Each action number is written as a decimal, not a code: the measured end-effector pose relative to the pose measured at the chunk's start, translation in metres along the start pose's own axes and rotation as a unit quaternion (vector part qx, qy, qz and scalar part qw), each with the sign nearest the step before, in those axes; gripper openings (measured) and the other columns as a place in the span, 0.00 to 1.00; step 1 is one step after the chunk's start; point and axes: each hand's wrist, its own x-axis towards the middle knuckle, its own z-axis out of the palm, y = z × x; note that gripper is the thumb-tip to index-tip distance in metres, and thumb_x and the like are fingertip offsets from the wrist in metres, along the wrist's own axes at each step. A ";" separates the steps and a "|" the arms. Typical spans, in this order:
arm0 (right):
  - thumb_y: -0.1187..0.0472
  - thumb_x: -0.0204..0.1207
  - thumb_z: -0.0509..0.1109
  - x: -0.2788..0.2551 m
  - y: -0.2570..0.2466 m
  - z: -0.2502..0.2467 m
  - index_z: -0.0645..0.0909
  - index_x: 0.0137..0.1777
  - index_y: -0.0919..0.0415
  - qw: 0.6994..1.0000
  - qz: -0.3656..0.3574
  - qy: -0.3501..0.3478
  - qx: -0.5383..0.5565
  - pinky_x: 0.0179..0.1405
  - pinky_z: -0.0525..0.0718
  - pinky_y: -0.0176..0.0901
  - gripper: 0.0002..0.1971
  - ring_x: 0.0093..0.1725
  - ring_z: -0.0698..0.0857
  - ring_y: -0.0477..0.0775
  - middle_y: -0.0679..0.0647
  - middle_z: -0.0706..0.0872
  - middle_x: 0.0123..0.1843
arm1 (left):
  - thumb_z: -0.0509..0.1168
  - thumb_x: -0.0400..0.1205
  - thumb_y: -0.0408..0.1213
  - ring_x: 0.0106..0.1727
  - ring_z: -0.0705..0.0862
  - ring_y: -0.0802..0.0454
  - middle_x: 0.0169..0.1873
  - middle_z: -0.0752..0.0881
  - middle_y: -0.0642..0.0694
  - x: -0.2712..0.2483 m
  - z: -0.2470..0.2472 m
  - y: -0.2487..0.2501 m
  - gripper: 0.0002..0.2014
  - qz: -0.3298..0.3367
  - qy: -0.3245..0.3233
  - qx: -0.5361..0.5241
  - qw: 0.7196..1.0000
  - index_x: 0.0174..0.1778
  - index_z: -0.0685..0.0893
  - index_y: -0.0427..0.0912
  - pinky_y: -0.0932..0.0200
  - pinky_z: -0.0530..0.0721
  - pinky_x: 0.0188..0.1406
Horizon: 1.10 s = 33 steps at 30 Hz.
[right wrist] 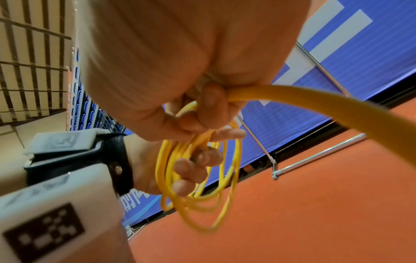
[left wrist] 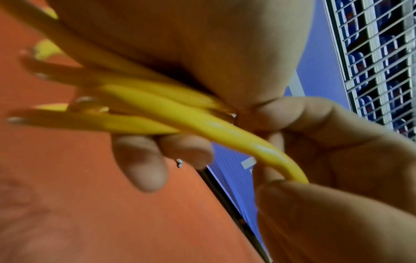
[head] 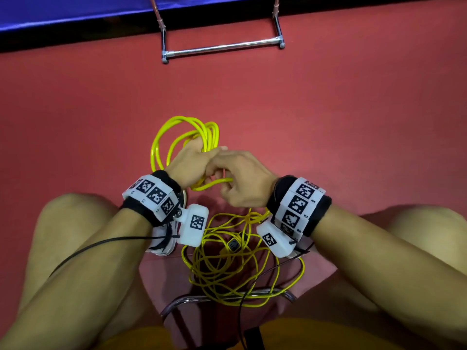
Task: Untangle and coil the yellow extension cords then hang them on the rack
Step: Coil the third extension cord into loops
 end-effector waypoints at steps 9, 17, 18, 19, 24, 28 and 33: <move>0.64 0.65 0.59 0.000 -0.007 -0.028 0.70 0.50 0.54 0.985 -0.017 0.107 -0.138 0.27 0.79 0.54 0.13 0.42 0.81 0.65 0.57 0.78 0.59 | 0.50 0.71 0.81 0.10 0.69 0.51 0.19 0.76 0.38 -0.005 0.008 0.013 0.42 -0.119 -0.210 -0.243 0.939 0.33 0.83 0.40 0.66 0.70 0.14; 0.70 0.64 0.65 0.003 0.018 -0.042 0.78 0.47 0.60 0.951 0.078 0.192 -0.228 0.30 0.78 0.50 0.12 0.52 0.83 0.65 0.57 0.82 0.60 | 0.72 0.69 0.36 0.12 0.63 0.54 0.17 0.68 0.45 -0.013 0.012 0.025 0.06 -0.110 -0.234 -0.145 0.955 0.39 0.84 0.40 0.70 0.63 0.17; 0.70 0.64 0.66 0.003 0.023 -0.044 0.79 0.46 0.60 0.950 0.093 0.191 -0.230 0.31 0.77 0.49 0.11 0.52 0.83 0.65 0.57 0.82 0.60 | 0.67 0.68 0.32 0.12 0.62 0.54 0.18 0.68 0.45 -0.012 0.012 0.024 0.10 -0.117 -0.224 -0.145 0.957 0.45 0.83 0.38 0.70 0.63 0.17; 0.70 0.65 0.67 0.004 0.028 -0.046 0.79 0.46 0.60 0.948 0.111 0.191 -0.228 0.32 0.76 0.49 0.10 0.53 0.82 0.65 0.57 0.82 0.60 | 0.65 0.67 0.30 0.12 0.62 0.54 0.19 0.67 0.44 -0.013 0.011 0.024 0.13 -0.122 -0.218 -0.151 0.956 0.48 0.82 0.37 0.70 0.64 0.18; 0.67 0.71 0.68 0.009 0.041 -0.051 0.80 0.46 0.60 0.939 0.165 0.209 -0.216 0.36 0.79 0.53 0.06 0.53 0.81 0.65 0.57 0.82 0.55 | 0.61 0.67 0.24 0.11 0.61 0.56 0.18 0.66 0.44 -0.019 -0.001 0.032 0.06 -0.111 -0.239 -0.248 0.932 0.38 0.77 0.37 0.71 0.63 0.17; 0.62 0.73 0.71 0.014 0.042 -0.054 0.81 0.46 0.59 0.927 0.181 0.228 -0.234 0.46 0.77 0.57 0.04 0.50 0.83 0.67 0.56 0.85 0.46 | 0.65 0.64 0.26 0.10 0.64 0.57 0.19 0.67 0.45 -0.023 -0.013 0.032 0.08 -0.115 -0.309 -0.339 0.881 0.37 0.75 0.38 0.72 0.65 0.17; 0.63 0.67 0.77 0.012 0.054 -0.046 0.81 0.45 0.56 0.932 0.236 0.256 -0.095 0.47 0.81 0.51 0.09 0.44 0.83 0.56 0.51 0.85 0.44 | 0.69 0.65 0.31 0.12 0.68 0.59 0.20 0.71 0.48 -0.026 -0.025 0.034 0.10 -0.093 -0.345 -0.445 0.821 0.37 0.75 0.40 0.71 0.66 0.15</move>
